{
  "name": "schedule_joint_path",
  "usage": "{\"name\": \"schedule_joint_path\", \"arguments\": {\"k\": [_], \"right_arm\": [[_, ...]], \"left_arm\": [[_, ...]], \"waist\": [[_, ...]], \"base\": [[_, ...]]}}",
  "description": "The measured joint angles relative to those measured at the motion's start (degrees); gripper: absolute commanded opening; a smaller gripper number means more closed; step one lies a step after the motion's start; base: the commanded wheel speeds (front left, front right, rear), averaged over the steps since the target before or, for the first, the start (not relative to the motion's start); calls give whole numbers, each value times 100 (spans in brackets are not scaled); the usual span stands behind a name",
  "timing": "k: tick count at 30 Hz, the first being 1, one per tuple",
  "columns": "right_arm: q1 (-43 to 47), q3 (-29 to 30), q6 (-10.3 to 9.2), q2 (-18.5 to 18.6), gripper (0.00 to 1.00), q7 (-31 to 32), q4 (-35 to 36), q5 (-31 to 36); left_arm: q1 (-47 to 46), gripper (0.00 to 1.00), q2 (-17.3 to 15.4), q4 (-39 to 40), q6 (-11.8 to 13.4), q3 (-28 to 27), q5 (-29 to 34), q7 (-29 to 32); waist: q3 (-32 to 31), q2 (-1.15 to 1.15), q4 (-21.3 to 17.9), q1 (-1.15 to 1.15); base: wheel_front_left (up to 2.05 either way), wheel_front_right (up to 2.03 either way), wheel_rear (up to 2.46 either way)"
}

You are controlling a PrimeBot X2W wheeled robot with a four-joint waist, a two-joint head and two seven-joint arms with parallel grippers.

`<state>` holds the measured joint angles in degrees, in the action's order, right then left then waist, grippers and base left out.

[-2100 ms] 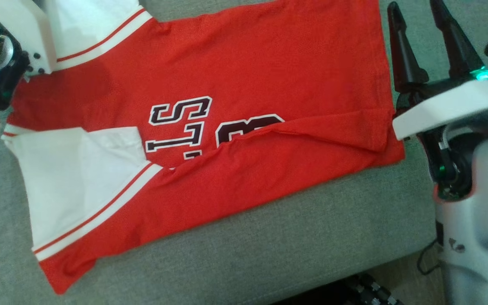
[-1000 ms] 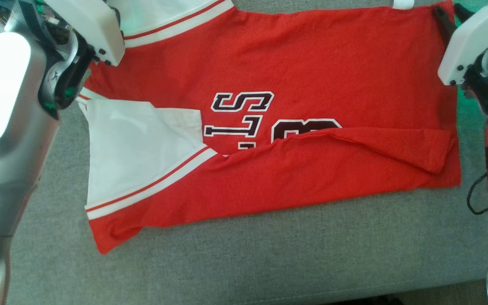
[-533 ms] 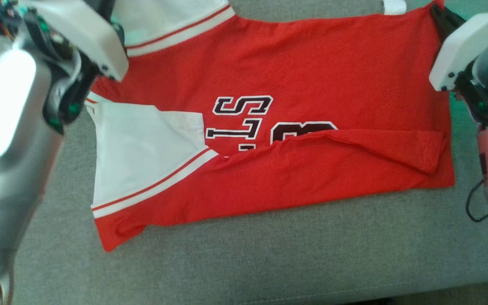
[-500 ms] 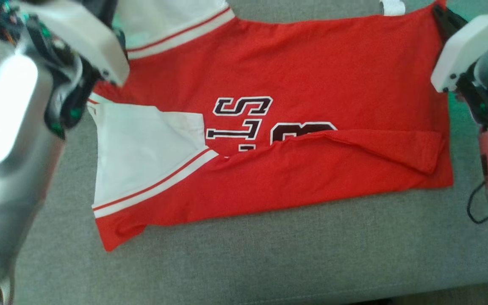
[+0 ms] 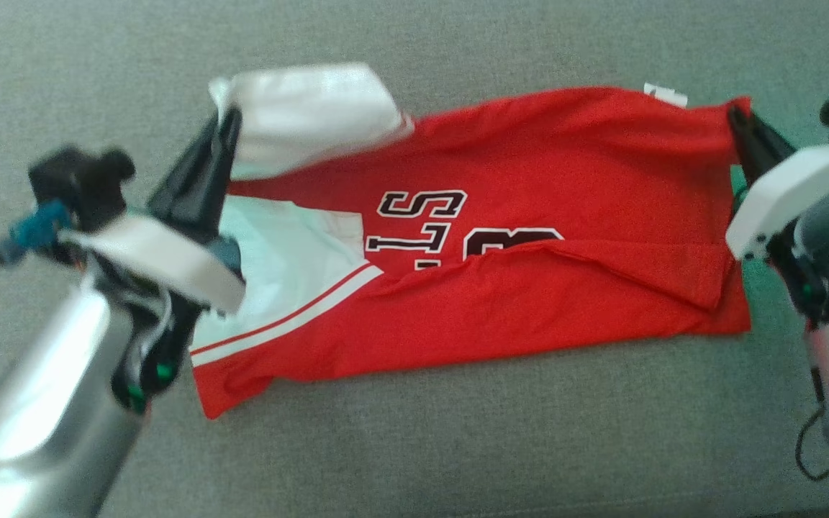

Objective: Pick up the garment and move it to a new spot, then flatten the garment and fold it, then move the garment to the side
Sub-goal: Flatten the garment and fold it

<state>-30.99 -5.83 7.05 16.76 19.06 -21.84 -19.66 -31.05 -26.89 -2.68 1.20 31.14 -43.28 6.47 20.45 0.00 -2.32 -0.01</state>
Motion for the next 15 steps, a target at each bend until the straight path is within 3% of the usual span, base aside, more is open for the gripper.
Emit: {"name": "schedule_joint_path", "arguments": {"k": [6, 13, 14, 15], "right_arm": [[604, 81, 0, -26, 0, -41, 397, 0], [956, 257, 0, -71, 0, -42, 541, 171], [992, 260, 0, -94, 2, -42, 543, 194], [1040, 269, 0, -124, 19, -48, 559, 214]], "left_arm": [[933, 0, 12, 116, 238, 0, -101, -378], [1417, 0, 297, -235, 288, 21, -215, -817], [1424, 0, 318, -292, 285, 23, -215, -870], [1443, 0, 344, -332, 283, 12, -233, -934]], "waist": [[-197, 0, 40, 0], [-331, 0, 32, 0], [-353, 0, 31, 1], [-375, 0, 30, 0]], "base": [[0, 0, 0], [0, 0, 0], [0, 0, 0], [0, 0, 0]]}}
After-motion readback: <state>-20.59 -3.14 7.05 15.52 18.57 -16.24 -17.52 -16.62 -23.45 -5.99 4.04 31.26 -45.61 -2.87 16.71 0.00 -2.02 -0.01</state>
